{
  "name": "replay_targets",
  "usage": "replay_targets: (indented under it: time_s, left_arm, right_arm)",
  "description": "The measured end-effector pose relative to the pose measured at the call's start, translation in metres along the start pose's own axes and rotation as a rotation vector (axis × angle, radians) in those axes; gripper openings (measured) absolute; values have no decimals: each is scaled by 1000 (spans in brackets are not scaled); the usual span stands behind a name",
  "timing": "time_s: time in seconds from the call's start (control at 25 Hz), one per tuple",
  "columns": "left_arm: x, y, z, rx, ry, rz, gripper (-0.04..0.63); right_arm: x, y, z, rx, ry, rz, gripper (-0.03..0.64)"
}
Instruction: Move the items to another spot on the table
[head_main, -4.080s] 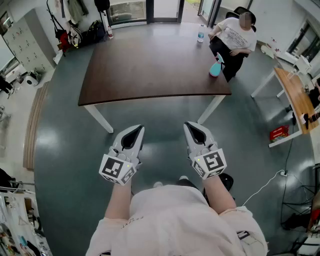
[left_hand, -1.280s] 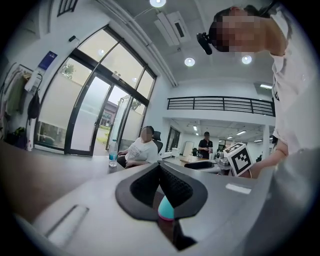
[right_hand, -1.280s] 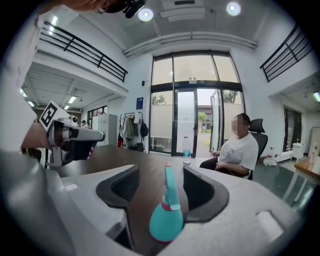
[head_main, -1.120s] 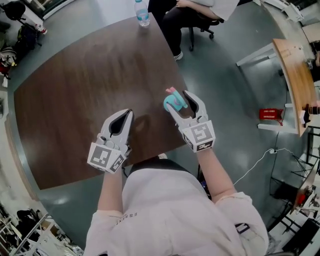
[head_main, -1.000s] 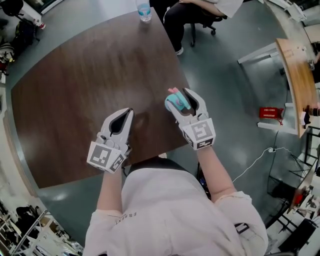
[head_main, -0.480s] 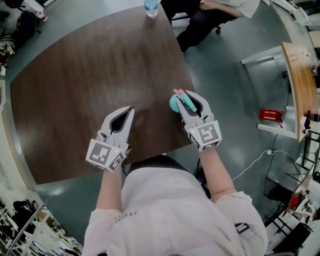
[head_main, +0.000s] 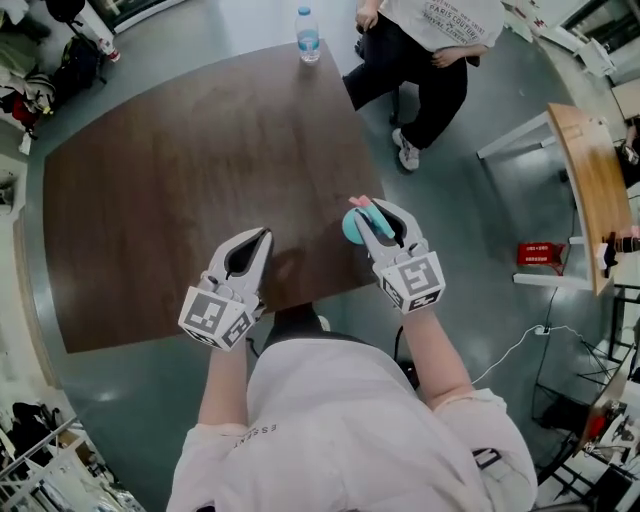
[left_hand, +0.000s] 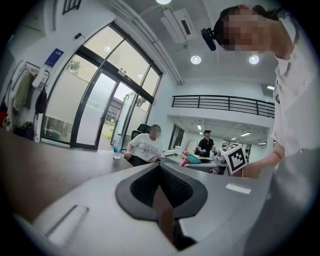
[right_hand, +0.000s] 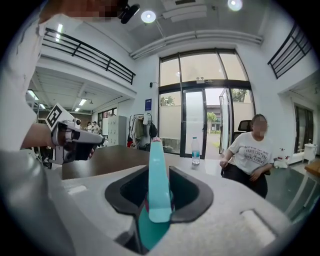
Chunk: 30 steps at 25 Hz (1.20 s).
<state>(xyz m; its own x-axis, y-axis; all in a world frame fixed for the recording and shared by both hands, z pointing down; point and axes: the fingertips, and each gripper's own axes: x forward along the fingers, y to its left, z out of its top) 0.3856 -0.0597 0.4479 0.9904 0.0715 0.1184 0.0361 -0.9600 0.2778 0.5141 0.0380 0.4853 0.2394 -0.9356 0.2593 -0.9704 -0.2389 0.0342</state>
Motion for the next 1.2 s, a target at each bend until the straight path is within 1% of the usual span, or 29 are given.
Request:
replay_targets:
  time_s: [0.12, 0.28, 0.44, 0.56, 0.72, 0.84, 1.04, 1.2]
  left_arm:
    - [-25, -15, 3, 17, -28, 42, 9]
    - [-68, -32, 2, 36, -75, 130, 8]
    - [-109, -35, 0, 39, -87, 238, 9]
    - [-148, -32, 0, 29, -115, 343, 9]
    - [-215, -24, 5, 14, -164, 497, 8]
    - [-266, -17, 2, 9, -189, 591, 8]
    - [-354, -8, -6, -13, -230, 727, 8]
    - [-430, 6, -14, -34, -252, 818, 9]
  right_arm:
    - [-20, 13, 5, -22, -17, 24, 101]
    - [-41, 37, 11, -58, -39, 95, 101]
    - [-45, 64, 16, -66, -49, 179, 101]
    - [-41, 92, 19, -63, -57, 271, 101]
    - [-21, 146, 26, -111, -56, 406, 101]
    - [-9, 189, 34, -135, -63, 486, 101]
    - [7, 268, 47, -173, -67, 592, 101]
    - [26, 342, 57, -186, -60, 669, 101]
